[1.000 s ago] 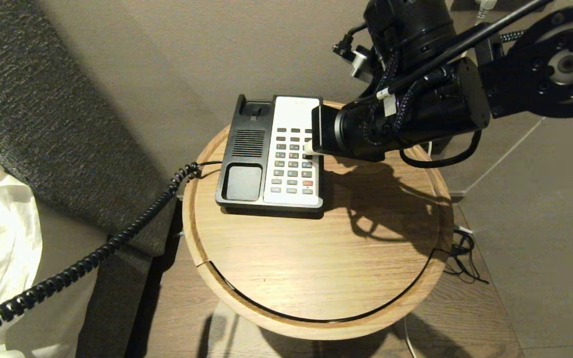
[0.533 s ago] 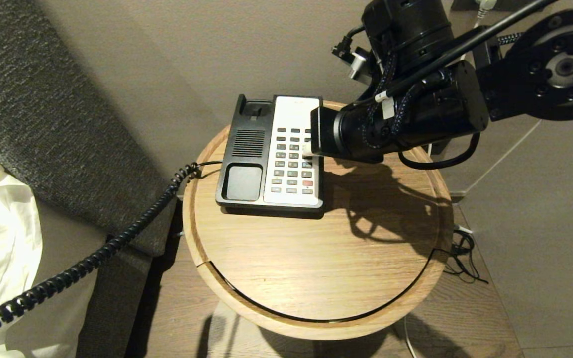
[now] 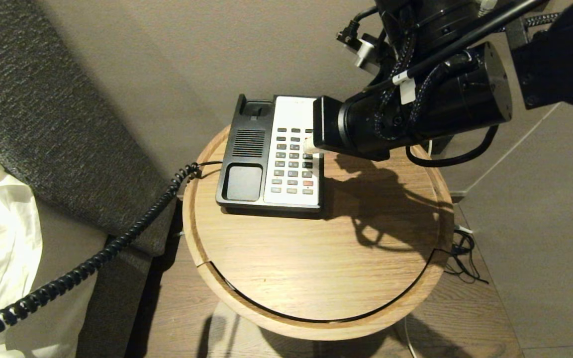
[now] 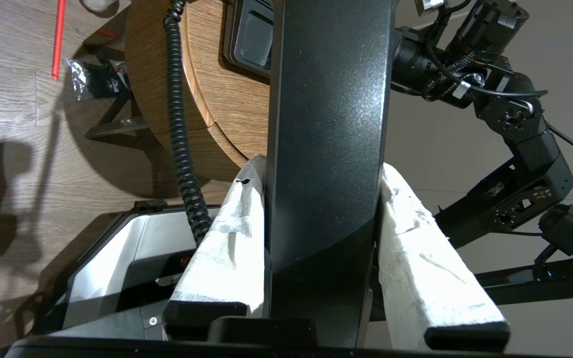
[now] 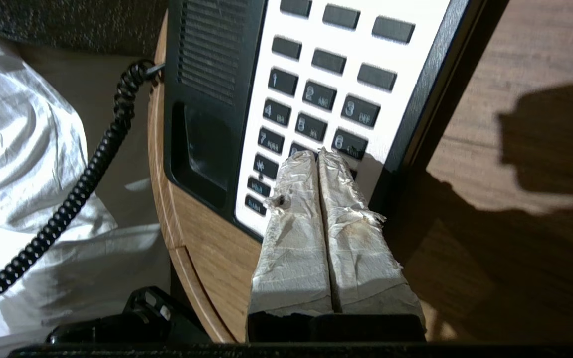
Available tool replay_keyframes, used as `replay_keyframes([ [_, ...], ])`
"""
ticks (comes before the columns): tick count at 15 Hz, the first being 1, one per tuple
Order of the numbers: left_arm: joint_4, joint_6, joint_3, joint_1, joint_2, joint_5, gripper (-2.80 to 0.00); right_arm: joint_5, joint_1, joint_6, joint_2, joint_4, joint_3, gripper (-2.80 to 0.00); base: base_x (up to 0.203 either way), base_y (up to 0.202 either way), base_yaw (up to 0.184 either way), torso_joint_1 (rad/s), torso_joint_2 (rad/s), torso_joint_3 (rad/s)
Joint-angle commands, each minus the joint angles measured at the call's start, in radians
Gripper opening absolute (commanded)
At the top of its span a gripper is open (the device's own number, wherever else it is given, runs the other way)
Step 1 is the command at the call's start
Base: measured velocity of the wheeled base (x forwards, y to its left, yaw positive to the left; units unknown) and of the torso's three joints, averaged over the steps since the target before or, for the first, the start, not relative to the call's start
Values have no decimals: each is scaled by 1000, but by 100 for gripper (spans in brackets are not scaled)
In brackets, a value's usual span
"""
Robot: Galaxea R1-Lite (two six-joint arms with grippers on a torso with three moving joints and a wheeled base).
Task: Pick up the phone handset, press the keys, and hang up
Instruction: Dial the number
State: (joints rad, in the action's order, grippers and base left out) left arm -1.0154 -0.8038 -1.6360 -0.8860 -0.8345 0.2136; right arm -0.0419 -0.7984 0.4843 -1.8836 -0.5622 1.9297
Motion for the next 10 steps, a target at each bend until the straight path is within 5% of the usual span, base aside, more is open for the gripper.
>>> replay_keyframes([
  [1, -6, -5, -1, 1, 0, 1, -280, 4, -7, 2, 6, -13, -8, -280, 0, 0, 0, 0, 0, 0],
  [10, -8, -5, 2, 1, 5, 1, -280, -7, -5, -3, -14, -33, -9, -280, 0, 0, 0, 0, 0, 0],
])
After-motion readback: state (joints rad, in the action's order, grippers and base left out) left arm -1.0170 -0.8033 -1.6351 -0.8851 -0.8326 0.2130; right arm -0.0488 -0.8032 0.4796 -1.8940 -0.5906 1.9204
